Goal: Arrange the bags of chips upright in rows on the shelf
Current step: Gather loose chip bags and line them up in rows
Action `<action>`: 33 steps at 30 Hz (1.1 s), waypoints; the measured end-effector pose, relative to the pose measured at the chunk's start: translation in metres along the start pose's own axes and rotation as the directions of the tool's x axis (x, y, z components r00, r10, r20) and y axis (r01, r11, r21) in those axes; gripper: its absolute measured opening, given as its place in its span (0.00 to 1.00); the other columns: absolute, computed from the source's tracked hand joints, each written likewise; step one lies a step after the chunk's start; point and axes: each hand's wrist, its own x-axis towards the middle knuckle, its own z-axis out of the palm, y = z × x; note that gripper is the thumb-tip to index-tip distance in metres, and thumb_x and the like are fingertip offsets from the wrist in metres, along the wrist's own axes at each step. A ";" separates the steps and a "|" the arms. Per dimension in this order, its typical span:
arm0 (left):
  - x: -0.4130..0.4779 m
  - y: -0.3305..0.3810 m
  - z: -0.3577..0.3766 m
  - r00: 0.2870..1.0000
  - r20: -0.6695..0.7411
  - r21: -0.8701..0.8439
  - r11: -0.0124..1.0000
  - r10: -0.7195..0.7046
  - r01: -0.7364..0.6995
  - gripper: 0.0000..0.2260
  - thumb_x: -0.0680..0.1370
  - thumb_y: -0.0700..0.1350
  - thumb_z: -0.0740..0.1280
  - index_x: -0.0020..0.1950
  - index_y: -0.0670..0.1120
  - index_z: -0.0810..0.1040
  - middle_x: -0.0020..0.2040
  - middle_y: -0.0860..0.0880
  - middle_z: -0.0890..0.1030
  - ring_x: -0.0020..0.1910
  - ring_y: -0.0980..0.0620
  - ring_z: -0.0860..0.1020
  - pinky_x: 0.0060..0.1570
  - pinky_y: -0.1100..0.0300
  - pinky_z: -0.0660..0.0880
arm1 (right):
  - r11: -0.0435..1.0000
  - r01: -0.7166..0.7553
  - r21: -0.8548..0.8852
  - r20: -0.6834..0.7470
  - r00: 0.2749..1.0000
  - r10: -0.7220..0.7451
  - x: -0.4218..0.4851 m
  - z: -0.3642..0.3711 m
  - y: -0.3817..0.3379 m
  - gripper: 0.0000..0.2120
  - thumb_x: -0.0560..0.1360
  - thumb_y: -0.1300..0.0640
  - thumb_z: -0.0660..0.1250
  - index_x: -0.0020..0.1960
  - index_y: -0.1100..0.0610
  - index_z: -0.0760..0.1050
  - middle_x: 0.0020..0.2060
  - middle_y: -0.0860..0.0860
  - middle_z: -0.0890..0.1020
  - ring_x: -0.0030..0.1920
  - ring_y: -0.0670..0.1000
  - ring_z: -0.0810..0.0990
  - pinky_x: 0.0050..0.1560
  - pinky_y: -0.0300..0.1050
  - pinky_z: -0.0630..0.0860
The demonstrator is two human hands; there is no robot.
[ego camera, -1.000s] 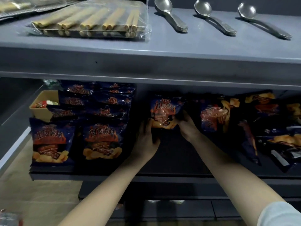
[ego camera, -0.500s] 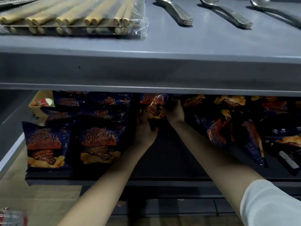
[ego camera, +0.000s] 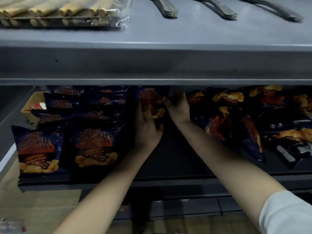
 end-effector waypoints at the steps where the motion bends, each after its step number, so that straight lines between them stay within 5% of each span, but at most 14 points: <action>1: -0.001 0.006 -0.001 0.999 -0.006 0.007 0.999 0.039 -0.039 0.33 0.73 0.44 0.68 0.74 0.42 0.57 0.76 0.40 0.52 0.75 0.42 0.52 0.73 0.49 0.55 | 0.998 0.062 0.007 -0.006 0.998 -0.062 -0.003 -0.006 -0.007 0.22 0.74 0.55 0.69 0.64 0.61 0.67 0.60 0.57 0.76 0.60 0.54 0.75 0.53 0.39 0.72; 4: -0.003 0.027 -0.001 0.996 -0.003 -0.032 0.995 0.094 -0.094 0.29 0.73 0.43 0.67 0.72 0.41 0.62 0.72 0.39 0.62 0.72 0.41 0.59 0.70 0.49 0.57 | 0.963 0.267 -0.022 -0.035 0.963 -0.268 -0.016 -0.027 -0.020 0.20 0.74 0.56 0.69 0.64 0.61 0.71 0.59 0.57 0.77 0.61 0.54 0.75 0.60 0.47 0.74; 9: -0.005 0.059 0.013 0.989 0.031 -0.228 0.965 0.142 -0.131 0.25 0.75 0.44 0.66 0.70 0.40 0.65 0.66 0.39 0.71 0.66 0.41 0.68 0.65 0.55 0.64 | 0.917 0.365 -0.159 -0.086 0.921 -0.381 -0.037 -0.082 -0.011 0.19 0.74 0.61 0.68 0.64 0.62 0.72 0.59 0.57 0.76 0.60 0.52 0.74 0.60 0.34 0.67; 13: -0.002 0.083 0.029 0.963 0.267 -0.468 0.868 -0.040 0.165 0.27 0.76 0.50 0.66 0.72 0.43 0.62 0.67 0.44 0.71 0.66 0.46 0.69 0.63 0.59 0.65 | 0.956 0.256 -0.145 -0.148 0.949 -0.277 -0.049 -0.130 0.009 0.16 0.75 0.58 0.67 0.62 0.58 0.73 0.58 0.54 0.78 0.59 0.51 0.76 0.62 0.43 0.71; 15: -0.003 0.091 0.040 0.899 0.419 -0.546 0.756 -0.129 0.362 0.30 0.73 0.56 0.68 0.70 0.46 0.64 0.63 0.45 0.75 0.61 0.46 0.74 0.63 0.51 0.70 | 0.984 0.165 -0.073 -0.132 0.976 -0.173 -0.057 -0.150 0.018 0.14 0.76 0.56 0.65 0.62 0.53 0.72 0.59 0.53 0.78 0.59 0.48 0.77 0.62 0.45 0.73; 20: -0.012 0.092 0.079 0.821 0.545 -0.537 0.682 -0.168 0.496 0.49 0.53 0.72 0.72 0.69 0.51 0.66 0.64 0.48 0.75 0.61 0.47 0.74 0.60 0.46 0.73 | 0.982 0.095 0.164 -0.041 0.995 -0.089 -0.089 -0.183 0.033 0.15 0.77 0.67 0.62 0.61 0.55 0.70 0.55 0.45 0.77 0.56 0.35 0.76 0.56 0.34 0.72; 23: -0.018 0.099 0.086 0.828 0.548 -0.568 0.671 -0.124 0.477 0.41 0.58 0.62 0.75 0.68 0.52 0.68 0.61 0.49 0.77 0.59 0.49 0.76 0.61 0.47 0.73 | 0.975 0.089 0.204 -0.027 0.996 -0.085 -0.101 -0.194 0.041 0.18 0.75 0.73 0.59 0.61 0.57 0.69 0.54 0.43 0.76 0.55 0.33 0.75 0.60 0.36 0.72; 27: -0.024 0.112 0.078 0.905 0.397 -0.649 0.651 -0.152 0.393 0.24 0.70 0.41 0.73 0.64 0.46 0.70 0.57 0.46 0.78 0.55 0.48 0.77 0.58 0.55 0.72 | 0.977 0.082 0.195 -0.020 0.997 -0.080 -0.107 -0.205 0.045 0.20 0.75 0.73 0.59 0.60 0.53 0.69 0.58 0.47 0.74 0.63 0.45 0.73 0.66 0.44 0.70; 33: -0.005 0.112 0.025 0.947 0.301 -0.588 0.761 -0.108 0.274 0.24 0.74 0.50 0.69 0.67 0.46 0.70 0.60 0.52 0.75 0.58 0.51 0.74 0.55 0.57 0.71 | 0.978 0.092 0.187 0.001 0.996 -0.093 -0.109 -0.209 0.041 0.20 0.75 0.72 0.60 0.60 0.51 0.69 0.61 0.51 0.74 0.65 0.49 0.72 0.68 0.43 0.68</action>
